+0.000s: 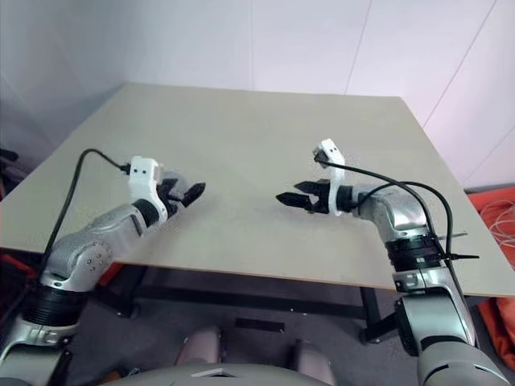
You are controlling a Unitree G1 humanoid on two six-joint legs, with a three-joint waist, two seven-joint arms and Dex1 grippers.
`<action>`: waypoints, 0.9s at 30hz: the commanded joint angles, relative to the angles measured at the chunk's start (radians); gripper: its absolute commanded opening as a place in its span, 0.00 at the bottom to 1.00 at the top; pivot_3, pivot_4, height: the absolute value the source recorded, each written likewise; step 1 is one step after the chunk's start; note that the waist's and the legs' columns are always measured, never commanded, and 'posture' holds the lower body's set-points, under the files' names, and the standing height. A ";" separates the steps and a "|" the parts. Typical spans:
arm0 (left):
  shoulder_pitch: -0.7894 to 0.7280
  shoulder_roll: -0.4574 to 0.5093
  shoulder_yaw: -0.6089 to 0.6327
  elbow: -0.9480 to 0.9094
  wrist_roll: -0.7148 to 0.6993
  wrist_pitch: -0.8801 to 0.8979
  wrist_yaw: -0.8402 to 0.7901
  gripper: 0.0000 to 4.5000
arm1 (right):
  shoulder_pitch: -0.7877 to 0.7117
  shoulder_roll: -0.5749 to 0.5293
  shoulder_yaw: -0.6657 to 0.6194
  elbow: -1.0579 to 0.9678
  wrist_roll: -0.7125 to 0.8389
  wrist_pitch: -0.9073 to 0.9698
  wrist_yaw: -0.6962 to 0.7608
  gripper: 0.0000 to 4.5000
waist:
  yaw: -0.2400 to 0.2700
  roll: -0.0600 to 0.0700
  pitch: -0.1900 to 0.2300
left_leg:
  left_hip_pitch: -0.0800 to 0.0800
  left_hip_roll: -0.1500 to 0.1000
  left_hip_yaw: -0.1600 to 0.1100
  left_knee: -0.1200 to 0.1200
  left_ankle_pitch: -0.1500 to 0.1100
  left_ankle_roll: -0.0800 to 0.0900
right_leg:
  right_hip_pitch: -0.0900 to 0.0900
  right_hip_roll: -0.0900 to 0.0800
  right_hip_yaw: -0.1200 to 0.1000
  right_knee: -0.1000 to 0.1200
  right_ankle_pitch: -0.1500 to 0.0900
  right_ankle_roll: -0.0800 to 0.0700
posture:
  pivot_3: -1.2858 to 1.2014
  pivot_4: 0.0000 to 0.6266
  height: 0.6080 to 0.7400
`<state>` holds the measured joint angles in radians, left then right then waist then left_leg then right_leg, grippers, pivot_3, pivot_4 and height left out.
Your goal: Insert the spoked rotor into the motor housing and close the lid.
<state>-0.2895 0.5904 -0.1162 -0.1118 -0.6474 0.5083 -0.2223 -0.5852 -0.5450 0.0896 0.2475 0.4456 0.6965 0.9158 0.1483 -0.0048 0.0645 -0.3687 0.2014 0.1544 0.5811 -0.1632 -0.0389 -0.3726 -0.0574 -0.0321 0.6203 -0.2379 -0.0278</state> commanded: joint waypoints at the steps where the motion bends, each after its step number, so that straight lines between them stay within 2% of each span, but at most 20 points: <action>1: -0.014 0.005 0.012 0.121 0.130 -0.208 -0.196 0.99 | 0.013 0.013 -0.022 0.035 -0.046 -0.203 0.051 1.00 | -0.004 0.000 0.000 | 0.000 0.000 0.000 0.000 0.000 0.000 | 0.000 0.000 0.000 0.001 0.000 -0.001 | 0.52 0.00 1.00; 3: -0.016 -0.001 0.030 0.169 0.157 -0.270 -0.273 0.99 | 0.029 0.013 -0.020 0.056 -0.060 -0.283 0.099 1.00 | -0.007 0.000 0.000 | 0.000 0.001 0.000 0.000 0.000 0.000 | -0.001 0.000 0.000 0.001 0.003 -0.006 | 0.52 0.00 1.00; 7: -0.014 0.003 0.044 0.273 0.234 -0.452 -0.420 0.99 | 0.066 0.012 -0.012 0.101 -0.104 -0.456 0.172 1.00 | -0.013 0.000 0.000 | 0.000 0.000 0.001 0.000 -0.001 0.002 | 0.000 0.000 0.000 0.001 0.003 -0.008 | 0.52 0.00 1.00; 10: -0.024 -0.020 0.081 0.335 0.259 -0.550 -0.459 0.99 | 0.070 0.012 -0.001 0.155 -0.146 -0.526 0.191 1.00 | -0.019 0.000 0.000 | 0.001 0.000 0.001 0.001 -0.003 0.004 | 0.000 0.000 0.000 0.002 0.004 -0.009 | 0.52 0.00 1.00; 16: -0.033 -0.050 0.130 0.390 0.281 -0.635 -0.522 0.99 | 0.057 0.035 -0.021 0.191 -0.151 -0.537 0.198 1.00 | -0.024 0.000 0.000 | 0.002 0.001 0.002 0.001 -0.003 0.005 | 0.000 0.000 0.000 0.003 0.004 -0.011 | 0.52 0.00 1.00; 27: -0.047 -0.080 0.169 0.409 0.281 -0.628 -0.569 0.99 | 0.068 0.075 -0.023 0.149 -0.153 -0.509 0.183 1.00 | -0.024 0.000 0.000 | 0.002 0.002 0.004 0.001 -0.004 0.006 | 0.000 0.000 0.000 0.003 0.004 -0.012 | 0.52 0.00 1.00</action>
<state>-0.3129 0.5097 0.0235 0.3073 -0.3672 -0.1128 -0.7824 -0.5027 -0.4681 0.0918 0.4361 0.2783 0.1865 1.0994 0.1245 -0.0047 0.0646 -0.3669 0.2032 0.1582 0.5819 -0.1668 -0.0326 -0.3732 -0.0576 -0.0321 0.6233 -0.2336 -0.0395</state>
